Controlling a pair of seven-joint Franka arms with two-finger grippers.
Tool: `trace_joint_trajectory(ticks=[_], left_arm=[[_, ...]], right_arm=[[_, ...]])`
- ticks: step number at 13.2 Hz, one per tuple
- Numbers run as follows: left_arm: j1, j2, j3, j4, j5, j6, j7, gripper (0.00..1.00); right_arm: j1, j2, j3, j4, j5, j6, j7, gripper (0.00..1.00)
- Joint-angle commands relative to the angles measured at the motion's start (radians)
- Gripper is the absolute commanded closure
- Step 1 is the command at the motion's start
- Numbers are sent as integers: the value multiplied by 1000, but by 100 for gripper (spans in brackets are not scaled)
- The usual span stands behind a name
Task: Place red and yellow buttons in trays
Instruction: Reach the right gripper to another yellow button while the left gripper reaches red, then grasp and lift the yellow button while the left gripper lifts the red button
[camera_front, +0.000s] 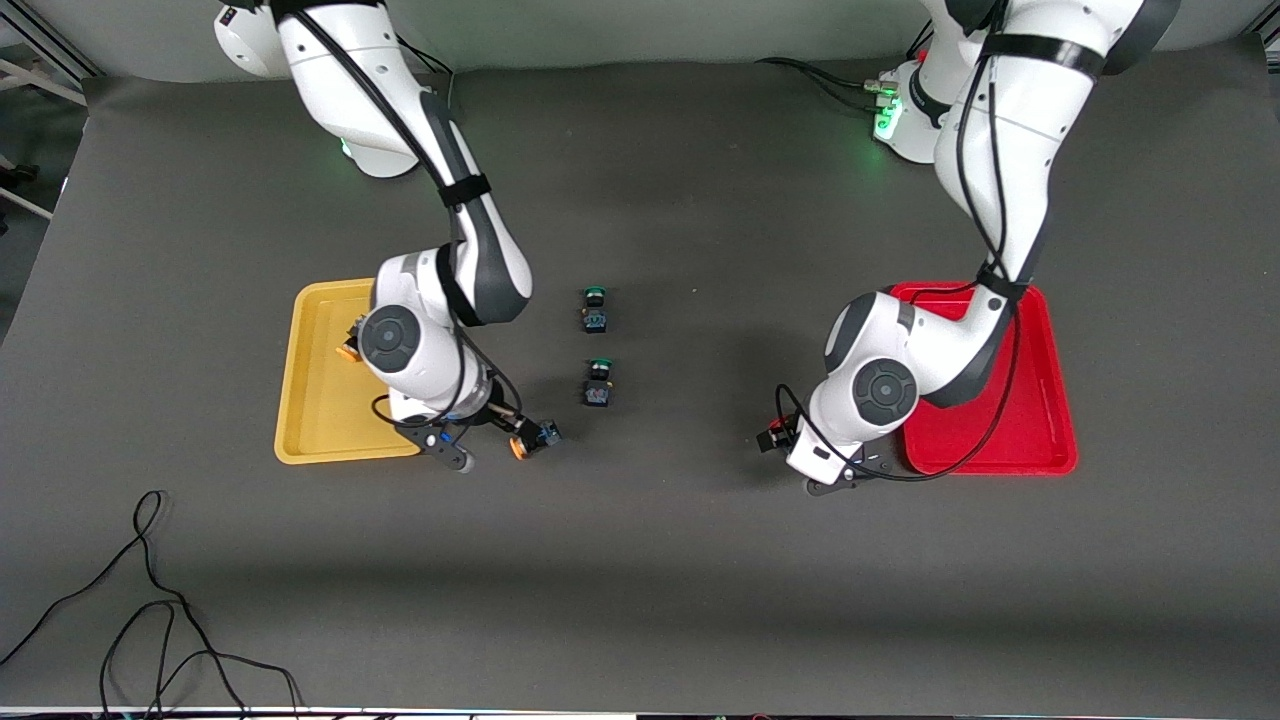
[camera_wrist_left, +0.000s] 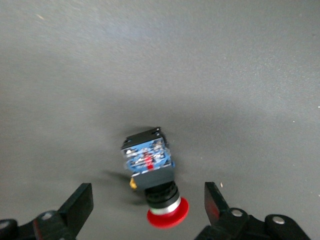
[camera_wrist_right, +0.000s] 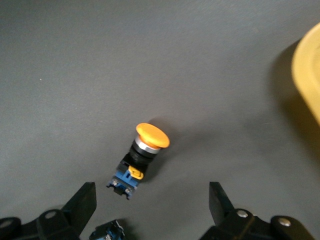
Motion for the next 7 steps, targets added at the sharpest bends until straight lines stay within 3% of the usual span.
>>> trace_joint_trajectory(ticks=[1, 3, 4, 7], left_arm=[[-23, 26, 8, -2, 14, 31, -29, 12], [-21, 23, 8, -4, 14, 22, -15, 76], [-21, 23, 8, -4, 14, 19, -15, 100], [-20, 18, 8, -3, 14, 20, -17, 100]], right_arm=[[7, 37, -8, 31, 33, 38, 15, 0], [7, 62, 6, 30, 80, 69, 8, 0], [7, 71, 14, 31, 102, 85, 7, 0], [7, 108, 25, 47, 116, 127, 7, 1]])
